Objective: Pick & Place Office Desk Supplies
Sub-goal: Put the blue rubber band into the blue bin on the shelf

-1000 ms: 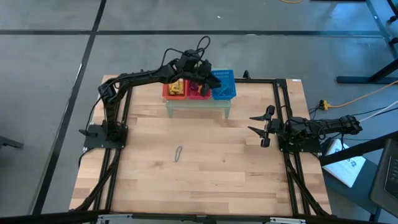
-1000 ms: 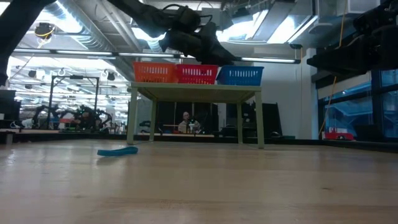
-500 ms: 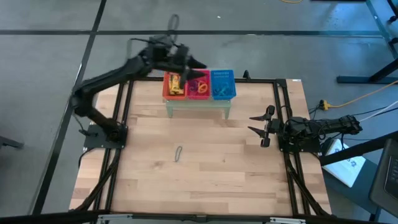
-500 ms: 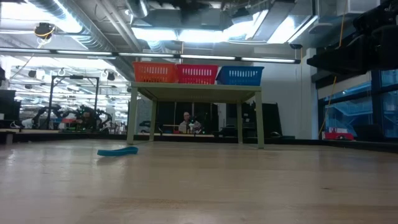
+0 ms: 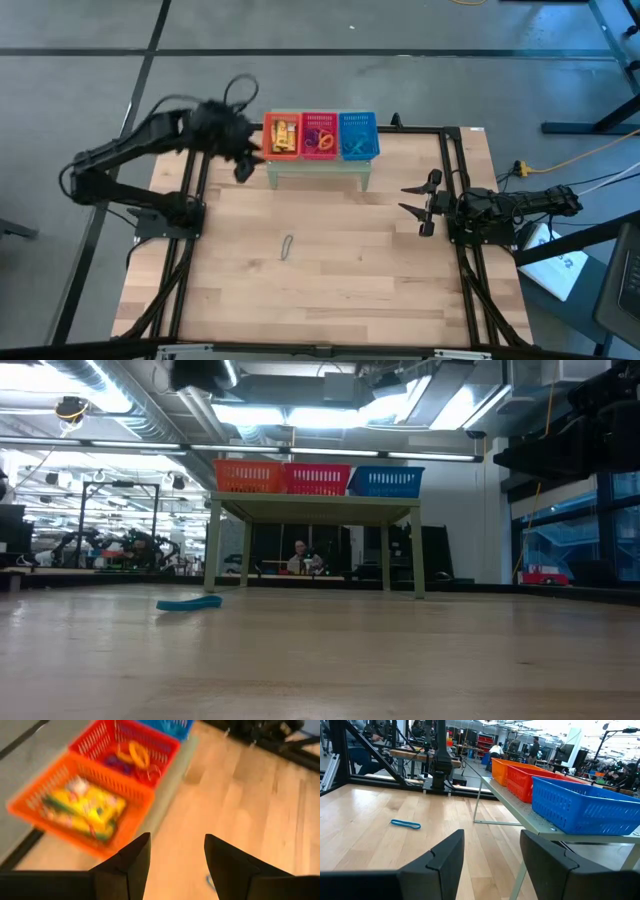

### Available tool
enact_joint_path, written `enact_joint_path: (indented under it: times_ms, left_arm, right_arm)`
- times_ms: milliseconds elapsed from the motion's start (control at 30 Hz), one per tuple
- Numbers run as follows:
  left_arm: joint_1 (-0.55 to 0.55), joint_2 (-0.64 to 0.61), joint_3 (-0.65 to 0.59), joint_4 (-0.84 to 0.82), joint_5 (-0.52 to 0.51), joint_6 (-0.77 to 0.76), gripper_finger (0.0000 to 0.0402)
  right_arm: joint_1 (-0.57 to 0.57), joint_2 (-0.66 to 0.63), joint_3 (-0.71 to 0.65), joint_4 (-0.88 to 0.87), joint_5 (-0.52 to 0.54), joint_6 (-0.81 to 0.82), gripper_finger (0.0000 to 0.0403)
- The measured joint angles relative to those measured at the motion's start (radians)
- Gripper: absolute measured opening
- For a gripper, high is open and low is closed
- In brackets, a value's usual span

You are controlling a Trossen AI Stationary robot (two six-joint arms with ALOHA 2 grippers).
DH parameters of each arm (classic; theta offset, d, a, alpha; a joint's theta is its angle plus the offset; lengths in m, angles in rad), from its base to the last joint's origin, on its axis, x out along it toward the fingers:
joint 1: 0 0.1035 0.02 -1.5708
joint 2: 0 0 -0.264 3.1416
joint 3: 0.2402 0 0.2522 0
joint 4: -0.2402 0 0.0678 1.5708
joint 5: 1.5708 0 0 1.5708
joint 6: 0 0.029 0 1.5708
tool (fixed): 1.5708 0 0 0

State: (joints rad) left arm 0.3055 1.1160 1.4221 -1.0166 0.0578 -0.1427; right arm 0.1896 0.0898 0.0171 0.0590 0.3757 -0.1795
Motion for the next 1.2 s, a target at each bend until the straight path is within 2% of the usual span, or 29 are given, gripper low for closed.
enact_joint_path:
  times_ms: [167, 233, 333, 433, 567, 733, 900, 1033, 1200]
  left_arm:
    - [-0.162, -0.139, -0.212, 0.06, -0.065, -0.211, 0.0187]
    - [-0.25, -0.195, -0.315, 0.185, -0.101, -0.324, 0.0187]
    - [-0.374, -0.28, -0.46, 0.369, -0.229, -0.442, 0.0187]
    - [-0.49, -0.321, -0.595, 0.46, -0.365, -0.521, 0.0186]
    - [-0.599, -0.312, -0.738, 0.536, -0.434, -0.67, 0.0185]
    - [-0.662, -0.24, -0.815, 0.551, -0.489, -0.762, 0.0185]
    - [-0.664, -0.152, -0.829, 0.58, -0.484, -0.767, 0.0185]
    - [-0.665, -0.078, -0.829, 0.705, -0.478, -0.737, 0.0185]
    - [-0.665, 0.007, -0.828, 0.906, -0.545, -0.659, 0.0185]
  right_arm:
    - [0.0, 0.0, 0.0, 0.0, 0.0, 0.0, 0.0195]
    - [0.0, 0.0, 0.0, 0.0, 0.0, 0.0, 0.0195]
    - [0.0, 0.0, 0.0, 0.0, 0.0, 0.001, 0.0195]
    - [0.0, 0.0, 0.0, 0.0, 0.0, 0.001, 0.0195]
    - [0.0, 0.0, 0.0, 0.0, 0.0, 0.003, 0.0195]
    - [0.0, 0.0, 0.0, 0.0, 0.0, 0.004, 0.0195]
    - [0.0, 0.0, 0.0, 0.0, 0.0, 0.003, 0.0195]
    - [0.0, 0.0, 0.0, 0.0, 0.0, 0.003, 0.0195]
    - [0.0, 0.0, 0.0, 0.0, 0.0, 0.003, 0.0195]
